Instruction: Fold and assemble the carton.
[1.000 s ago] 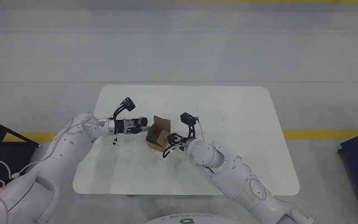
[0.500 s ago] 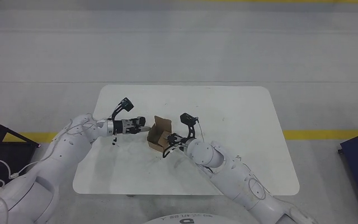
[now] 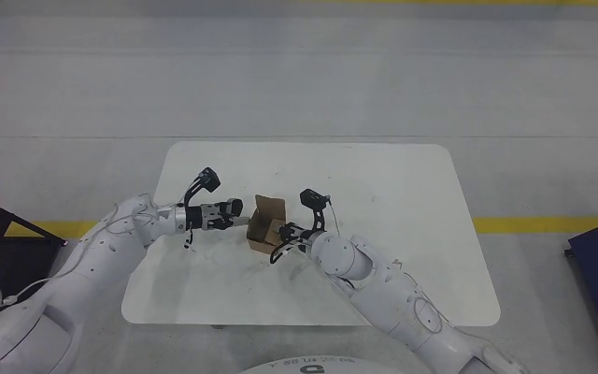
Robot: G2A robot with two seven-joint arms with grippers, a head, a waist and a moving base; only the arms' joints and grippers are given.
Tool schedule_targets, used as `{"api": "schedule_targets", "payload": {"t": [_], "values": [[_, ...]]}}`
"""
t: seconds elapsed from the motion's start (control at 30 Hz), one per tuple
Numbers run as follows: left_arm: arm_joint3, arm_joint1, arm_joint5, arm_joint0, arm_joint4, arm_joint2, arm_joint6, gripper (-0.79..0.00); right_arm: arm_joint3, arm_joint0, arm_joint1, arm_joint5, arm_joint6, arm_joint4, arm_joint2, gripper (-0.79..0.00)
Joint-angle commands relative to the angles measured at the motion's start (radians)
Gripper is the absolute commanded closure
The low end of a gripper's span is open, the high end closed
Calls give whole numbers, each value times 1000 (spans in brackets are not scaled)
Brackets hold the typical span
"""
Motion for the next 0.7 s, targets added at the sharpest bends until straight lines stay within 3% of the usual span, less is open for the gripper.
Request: {"api": "schedule_targets", "payload": {"t": [0.0,0.2,0.5,0.67], "values": [[-5,2,0,-9,2,17,1,-502,1,1,-1,1,0,0,0,-259],[6,-6,0,-45,-8,70,-18,-508,9,9,-5,6,6,-2,-3,-209],[59,-42,0,-88,-49,127,-49,-502,12,11,-9,10,8,-6,-4,-194],[26,-35,0,-84,-54,146,-2,-505,7,7,-9,7,8,-6,3,-191]]}}
